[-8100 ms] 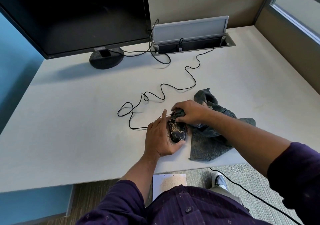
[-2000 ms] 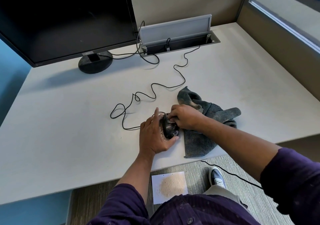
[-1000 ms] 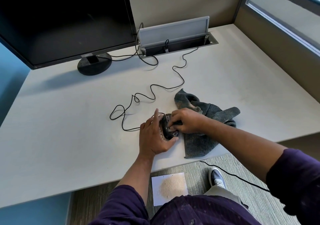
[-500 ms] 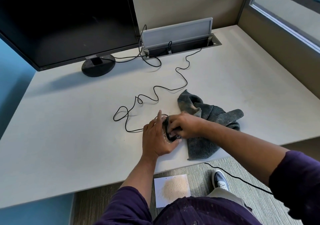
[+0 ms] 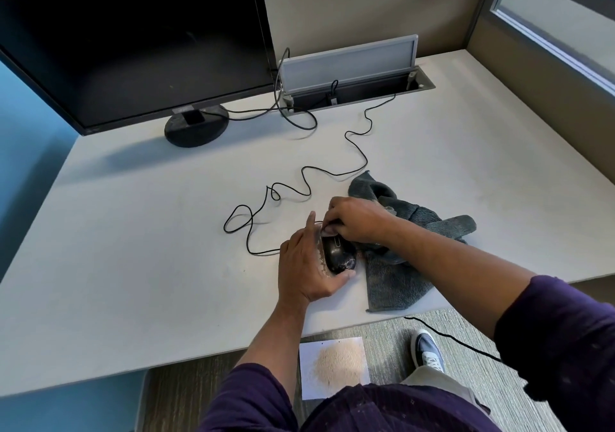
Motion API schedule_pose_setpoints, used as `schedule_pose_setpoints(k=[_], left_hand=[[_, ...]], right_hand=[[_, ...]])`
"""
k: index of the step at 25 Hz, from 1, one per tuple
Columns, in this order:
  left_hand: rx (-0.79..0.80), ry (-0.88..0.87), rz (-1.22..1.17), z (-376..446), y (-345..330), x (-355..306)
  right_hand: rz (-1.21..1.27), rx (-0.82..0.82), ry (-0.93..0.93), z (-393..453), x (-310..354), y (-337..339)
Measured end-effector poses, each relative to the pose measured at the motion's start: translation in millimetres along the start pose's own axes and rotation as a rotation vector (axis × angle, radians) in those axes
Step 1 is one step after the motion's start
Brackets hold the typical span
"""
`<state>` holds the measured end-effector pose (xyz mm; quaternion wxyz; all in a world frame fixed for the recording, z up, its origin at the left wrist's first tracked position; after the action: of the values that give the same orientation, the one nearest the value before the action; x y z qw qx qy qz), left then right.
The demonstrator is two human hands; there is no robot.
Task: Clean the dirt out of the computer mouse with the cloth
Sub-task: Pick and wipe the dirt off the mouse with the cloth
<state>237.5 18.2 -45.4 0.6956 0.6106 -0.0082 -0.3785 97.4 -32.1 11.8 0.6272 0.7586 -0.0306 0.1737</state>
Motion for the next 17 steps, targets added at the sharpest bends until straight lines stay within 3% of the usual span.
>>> schedule_pose_setpoints(k=[6, 11, 17], left_hand=[[-0.015, 0.021, -0.018, -1.0, 0.7, 1.3], [-0.028, 0.016, -0.031, -1.1, 2.2, -0.3], [-0.015, 0.014, -0.024, -0.6, 1.2, 0.0]], right_hand=[[0.017, 0.132, 0.001, 6.2, -1.8, -1.2], [-0.016, 0.043, -0.138, 19.4, -0.8, -6.5], [-0.059, 0.257, 0.039, 12.1, 6.6, -5.2]])
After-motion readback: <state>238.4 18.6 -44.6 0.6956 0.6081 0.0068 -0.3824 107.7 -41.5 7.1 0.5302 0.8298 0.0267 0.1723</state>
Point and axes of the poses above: each hand's wrist, its own z-axis towards the middle knuckle, its own y-axis out of the back of the hand, x = y × z, the point moved 6 cm from there along z, towards the middle knuckle, and after that the axes turned 10 degrees about -y, right-handed, at the moved point
